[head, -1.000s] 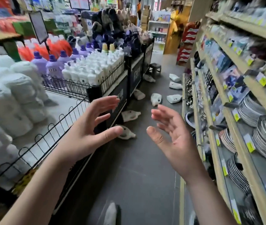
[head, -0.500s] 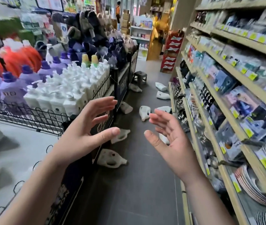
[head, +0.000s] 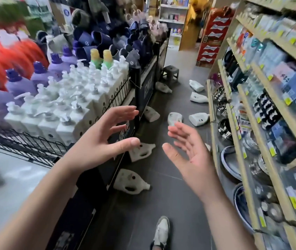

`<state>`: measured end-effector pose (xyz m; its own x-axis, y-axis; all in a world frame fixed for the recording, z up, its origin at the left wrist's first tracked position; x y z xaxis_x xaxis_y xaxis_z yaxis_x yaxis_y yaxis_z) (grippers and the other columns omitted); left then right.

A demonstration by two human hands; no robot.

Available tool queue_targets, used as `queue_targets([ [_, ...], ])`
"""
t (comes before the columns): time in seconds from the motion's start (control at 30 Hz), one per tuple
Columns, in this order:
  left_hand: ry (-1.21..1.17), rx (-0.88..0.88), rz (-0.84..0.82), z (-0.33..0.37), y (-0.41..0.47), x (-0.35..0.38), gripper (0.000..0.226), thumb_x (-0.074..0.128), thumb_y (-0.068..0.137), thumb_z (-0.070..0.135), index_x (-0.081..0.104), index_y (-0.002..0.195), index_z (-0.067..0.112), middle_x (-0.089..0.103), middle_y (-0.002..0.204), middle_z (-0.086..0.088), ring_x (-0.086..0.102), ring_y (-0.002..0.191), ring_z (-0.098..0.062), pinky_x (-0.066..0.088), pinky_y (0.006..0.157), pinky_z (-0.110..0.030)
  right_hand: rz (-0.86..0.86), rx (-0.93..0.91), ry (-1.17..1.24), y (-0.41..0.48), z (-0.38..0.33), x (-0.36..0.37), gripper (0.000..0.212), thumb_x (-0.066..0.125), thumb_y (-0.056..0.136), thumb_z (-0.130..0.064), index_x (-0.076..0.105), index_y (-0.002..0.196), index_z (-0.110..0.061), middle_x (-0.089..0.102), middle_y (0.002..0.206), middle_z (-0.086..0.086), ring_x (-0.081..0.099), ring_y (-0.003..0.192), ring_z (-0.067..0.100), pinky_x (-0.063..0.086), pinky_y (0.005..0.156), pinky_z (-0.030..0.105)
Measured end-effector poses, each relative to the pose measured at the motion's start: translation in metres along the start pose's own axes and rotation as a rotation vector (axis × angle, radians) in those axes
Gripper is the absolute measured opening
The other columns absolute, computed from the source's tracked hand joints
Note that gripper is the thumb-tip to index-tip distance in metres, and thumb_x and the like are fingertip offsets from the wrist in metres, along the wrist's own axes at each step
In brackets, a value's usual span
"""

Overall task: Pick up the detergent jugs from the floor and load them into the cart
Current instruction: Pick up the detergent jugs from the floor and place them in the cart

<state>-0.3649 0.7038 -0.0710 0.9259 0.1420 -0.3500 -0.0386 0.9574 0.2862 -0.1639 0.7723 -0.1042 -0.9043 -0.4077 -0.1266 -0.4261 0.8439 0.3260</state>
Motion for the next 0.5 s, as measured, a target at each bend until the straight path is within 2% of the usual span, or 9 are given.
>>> queue_targets([
  [0.13,0.018,-0.050,0.029,-0.032,0.059,0.003,0.079,0.079,0.084,0.058,0.049,0.149,0.025,0.058,0.151,0.005,0.050,0.146,-0.017,0.042,0.119,-0.045,-0.017,0.040,0.055,0.063,0.045,-0.017,0.056,0.077,0.086,-0.042,0.055,0.137,-0.036,0.066,0.138,-0.011,0.061,0.133,0.014,0.046,0.112,0.037],
  [0.27,0.029,-0.113,0.059,-0.070,0.113,0.011,0.079,0.079,0.084,0.058,0.049,0.149,0.024,0.059,0.151,0.004,0.050,0.146,-0.018,0.042,0.120,-0.046,-0.054,0.110,0.083,0.119,0.094,-0.032,0.054,0.079,0.092,-0.032,0.055,0.139,-0.030,0.067,0.136,-0.010,0.061,0.132,0.013,0.046,0.113,0.037],
  [0.5,-0.004,-0.249,0.090,-0.149,0.168,0.022,0.074,0.079,0.085,0.051,0.050,0.148,0.025,0.059,0.150,0.006,0.050,0.146,-0.016,0.041,0.121,-0.050,-0.098,0.241,0.139,0.179,0.169,-0.026,0.056,0.076,0.086,-0.033,0.056,0.138,-0.030,0.068,0.134,-0.009,0.063,0.130,0.013,0.047,0.112,0.037],
])
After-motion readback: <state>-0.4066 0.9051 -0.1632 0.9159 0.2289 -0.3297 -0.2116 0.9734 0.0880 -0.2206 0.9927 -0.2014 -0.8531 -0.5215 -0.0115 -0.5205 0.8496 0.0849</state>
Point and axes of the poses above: each hand's wrist, its own y-axis towards the middle knuckle, its own x-axis out of the palm, z = x × y, the point moved 10 cm from there along y, towards the middle knuckle
